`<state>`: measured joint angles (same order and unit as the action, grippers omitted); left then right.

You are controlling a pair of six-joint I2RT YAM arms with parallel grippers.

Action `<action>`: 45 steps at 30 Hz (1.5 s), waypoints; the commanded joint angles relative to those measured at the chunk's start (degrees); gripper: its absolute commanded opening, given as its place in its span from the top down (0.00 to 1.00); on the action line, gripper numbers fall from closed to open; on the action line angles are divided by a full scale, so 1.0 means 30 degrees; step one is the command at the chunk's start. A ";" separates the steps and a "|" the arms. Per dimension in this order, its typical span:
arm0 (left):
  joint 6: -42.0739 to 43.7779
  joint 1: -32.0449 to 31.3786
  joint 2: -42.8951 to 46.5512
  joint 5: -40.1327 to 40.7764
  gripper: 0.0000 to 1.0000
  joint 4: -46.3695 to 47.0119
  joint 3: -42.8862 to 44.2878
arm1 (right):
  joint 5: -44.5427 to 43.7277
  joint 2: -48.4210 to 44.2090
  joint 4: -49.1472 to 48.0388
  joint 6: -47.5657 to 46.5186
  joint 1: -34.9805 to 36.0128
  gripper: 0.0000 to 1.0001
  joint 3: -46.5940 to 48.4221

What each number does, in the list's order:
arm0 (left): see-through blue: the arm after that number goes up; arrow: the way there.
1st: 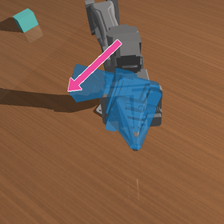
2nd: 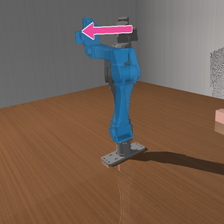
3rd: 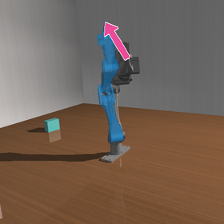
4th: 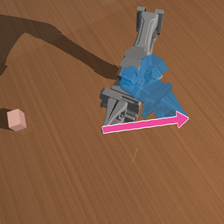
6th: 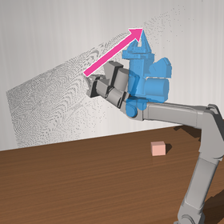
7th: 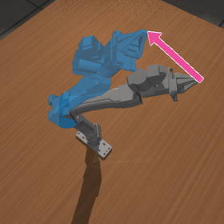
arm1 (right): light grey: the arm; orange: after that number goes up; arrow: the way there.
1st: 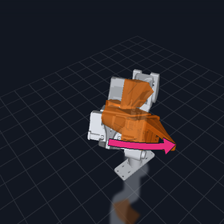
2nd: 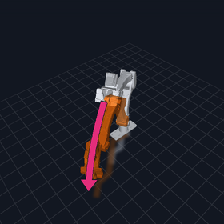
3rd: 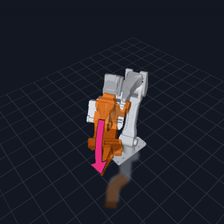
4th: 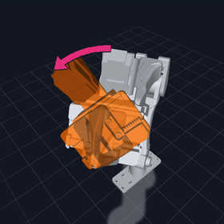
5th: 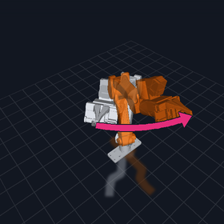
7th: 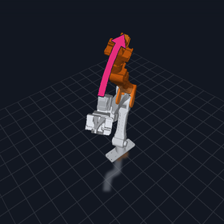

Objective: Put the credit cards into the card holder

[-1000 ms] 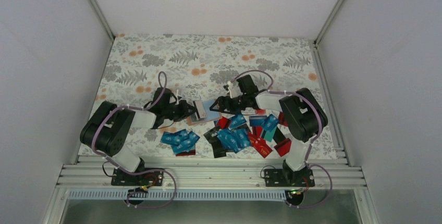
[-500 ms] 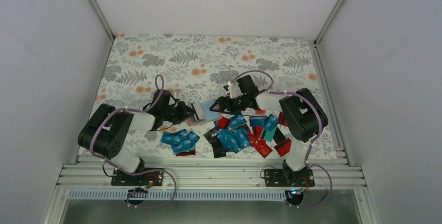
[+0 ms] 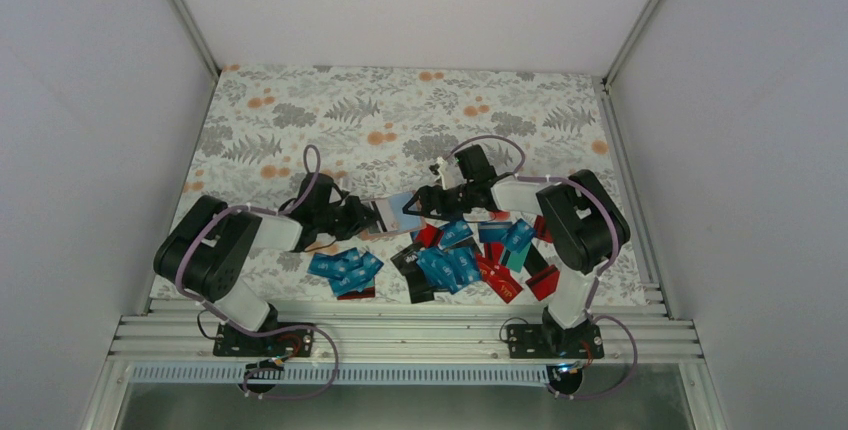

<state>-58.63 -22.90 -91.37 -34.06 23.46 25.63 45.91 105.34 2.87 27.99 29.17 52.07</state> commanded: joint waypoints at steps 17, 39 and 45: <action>0.0659 -0.1007 -0.0709 0.0428 0.98 -0.1369 0.0895 | -0.0435 -0.0025 0.1354 -0.0803 0.0029 0.09 0.0581; 0.3296 -0.1431 -0.3234 -0.0200 0.98 -0.1658 0.3208 | -0.0401 0.0495 0.2184 -0.1586 0.0019 0.09 0.1235; 0.4927 -0.1525 -0.3458 -0.0268 0.98 -0.3949 0.4496 | -0.1226 0.0831 0.3429 -0.2537 0.0000 0.09 0.2415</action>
<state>-49.01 -26.17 -100.07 -34.41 18.39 36.84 44.05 105.86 11.40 23.70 28.95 56.18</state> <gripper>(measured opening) 0.027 0.914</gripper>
